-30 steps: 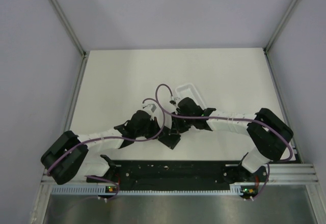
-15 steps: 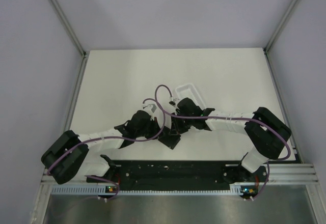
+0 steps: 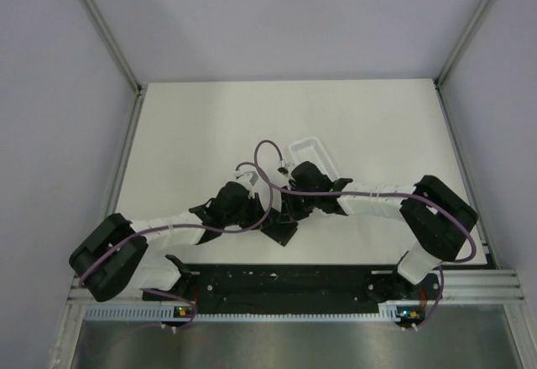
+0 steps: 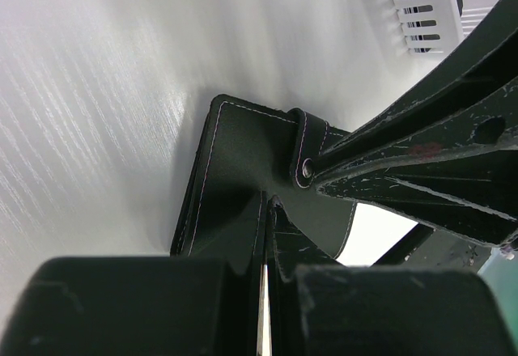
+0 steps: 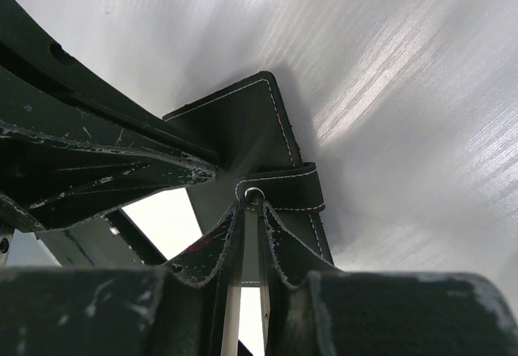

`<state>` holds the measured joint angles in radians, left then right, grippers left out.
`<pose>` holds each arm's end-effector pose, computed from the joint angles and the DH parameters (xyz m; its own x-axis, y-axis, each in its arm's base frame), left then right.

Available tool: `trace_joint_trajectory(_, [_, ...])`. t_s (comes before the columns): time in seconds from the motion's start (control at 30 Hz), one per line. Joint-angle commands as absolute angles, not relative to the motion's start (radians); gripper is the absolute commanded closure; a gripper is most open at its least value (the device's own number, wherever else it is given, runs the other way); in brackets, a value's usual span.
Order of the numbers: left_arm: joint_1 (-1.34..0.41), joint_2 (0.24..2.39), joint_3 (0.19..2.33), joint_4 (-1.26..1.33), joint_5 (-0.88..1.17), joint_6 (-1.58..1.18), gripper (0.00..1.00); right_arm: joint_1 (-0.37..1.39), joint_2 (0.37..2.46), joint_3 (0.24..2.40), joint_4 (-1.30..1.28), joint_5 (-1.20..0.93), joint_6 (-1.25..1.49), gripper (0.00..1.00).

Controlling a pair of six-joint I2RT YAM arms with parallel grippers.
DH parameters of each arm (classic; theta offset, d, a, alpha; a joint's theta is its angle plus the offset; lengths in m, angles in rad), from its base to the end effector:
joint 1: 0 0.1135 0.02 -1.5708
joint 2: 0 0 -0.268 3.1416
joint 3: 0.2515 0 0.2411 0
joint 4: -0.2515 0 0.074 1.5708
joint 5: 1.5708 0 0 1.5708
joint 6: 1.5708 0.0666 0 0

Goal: Put the credit cards into the card holder
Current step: Close the card holder at the center of the board.

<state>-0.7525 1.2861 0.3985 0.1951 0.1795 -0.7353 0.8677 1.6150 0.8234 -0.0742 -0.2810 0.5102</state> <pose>0.1715 -0.1769 0.1384 -0.8640 -0.0952 -0.4943 0.2605 0.7557 -0.6008 0.1980 0.2622 0.1522 -0.8444 -0.2706 -0.4624 -0.5005 0.7062 0.5008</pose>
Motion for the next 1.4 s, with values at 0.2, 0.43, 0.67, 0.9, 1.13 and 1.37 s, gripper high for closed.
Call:
trace_joint_trajectory(0.2, [-0.758, 1.310, 0.387, 0.242, 0.193, -0.744, 1.00, 0.880, 1.655, 0.861, -0.054, -0.276, 0.519, 0.88])
trace_joint_trajectory(0.43, [-0.758, 1.313, 0.385, 0.247, 0.195, -0.744, 1.00, 0.887, 1.667, 0.880, -0.090, -0.250, 0.518, 0.84])
trace_joint_trajectory(0.67, [-0.759, 1.318, 0.385, 0.247, 0.196, -0.742, 1.00, 0.900, 1.689, 0.922, -0.169, -0.201, 0.515, 0.82])
trace_joint_trajectory(0.9, [-0.759, 1.316, 0.384, 0.250, 0.198, -0.742, 1.00, 0.923, 1.735, 0.989, -0.268, -0.135, 0.512, 0.82])
trace_joint_trajectory(1.13, [-0.759, 1.301, 0.373, 0.247, 0.193, -0.744, 1.00, 0.943, 1.782, 1.052, -0.363, -0.091, 0.517, 0.83])
trace_joint_trajectory(1.37, [-0.759, 1.204, 0.354, 0.183, 0.166, -0.738, 1.00, 0.957, 1.832, 1.104, -0.440, -0.075, 0.523, 0.83])
